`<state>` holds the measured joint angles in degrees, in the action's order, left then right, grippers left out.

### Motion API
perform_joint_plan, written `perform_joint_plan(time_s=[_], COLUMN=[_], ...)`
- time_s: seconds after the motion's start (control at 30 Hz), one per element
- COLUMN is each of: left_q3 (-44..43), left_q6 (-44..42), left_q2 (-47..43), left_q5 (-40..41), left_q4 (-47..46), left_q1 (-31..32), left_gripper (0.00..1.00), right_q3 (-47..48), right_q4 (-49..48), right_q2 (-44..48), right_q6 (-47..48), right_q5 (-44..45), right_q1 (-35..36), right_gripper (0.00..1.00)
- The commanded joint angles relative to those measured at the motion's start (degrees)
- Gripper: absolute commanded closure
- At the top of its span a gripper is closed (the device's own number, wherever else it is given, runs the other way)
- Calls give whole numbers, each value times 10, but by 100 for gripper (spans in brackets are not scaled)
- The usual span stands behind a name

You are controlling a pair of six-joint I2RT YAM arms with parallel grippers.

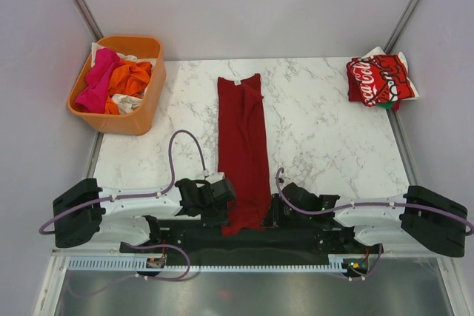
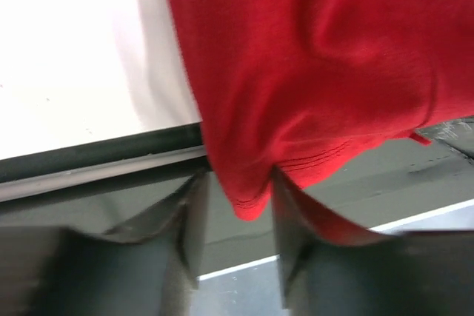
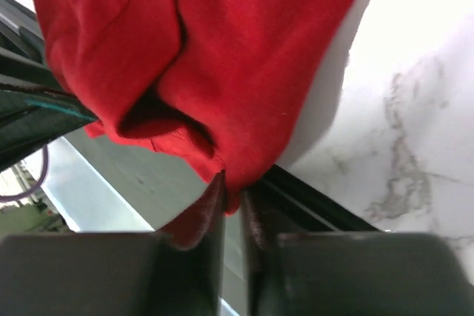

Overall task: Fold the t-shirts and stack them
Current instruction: Fold the tshirt

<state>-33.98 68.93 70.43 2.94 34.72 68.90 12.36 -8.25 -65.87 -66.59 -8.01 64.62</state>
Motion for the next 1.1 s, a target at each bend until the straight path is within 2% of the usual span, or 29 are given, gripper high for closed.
perform_joint_plan(time_s=[0.0,0.03,0.13,0.2,0.3,0.6,0.87,1.07], left_q3=[-12,-16,-24,-25,-21,-20,-60,-117], left_q6=[16,11,6,5,9,13,16,2], left_q2=[-14,-20,-40,-64,-93,-117,-174,-149], left_q5=[20,19,9,2,-8,-68,-4,34], left_q4=[-25,-25,-24,-22,-18,8,97,129], left_q1=[5,5,5,5,5,5,4,4], left_gripper=[63,74,91,97,98,98,98,98], right_q3=[28,33,59,78,91,81,124,217], right_q4=[-19,-9,75,116,169,231,335,366], right_q2=[-1,12,55,79,121,181,264,201], right_q6=[-16,-16,-8,-4,-5,-21,-19,43], right_q5=[-13,-11,4,14,9,-10,96,138], right_q1=[24,25,27,26,26,30,28,24], right_gripper=[84,100,100,100,100,100,100,100])
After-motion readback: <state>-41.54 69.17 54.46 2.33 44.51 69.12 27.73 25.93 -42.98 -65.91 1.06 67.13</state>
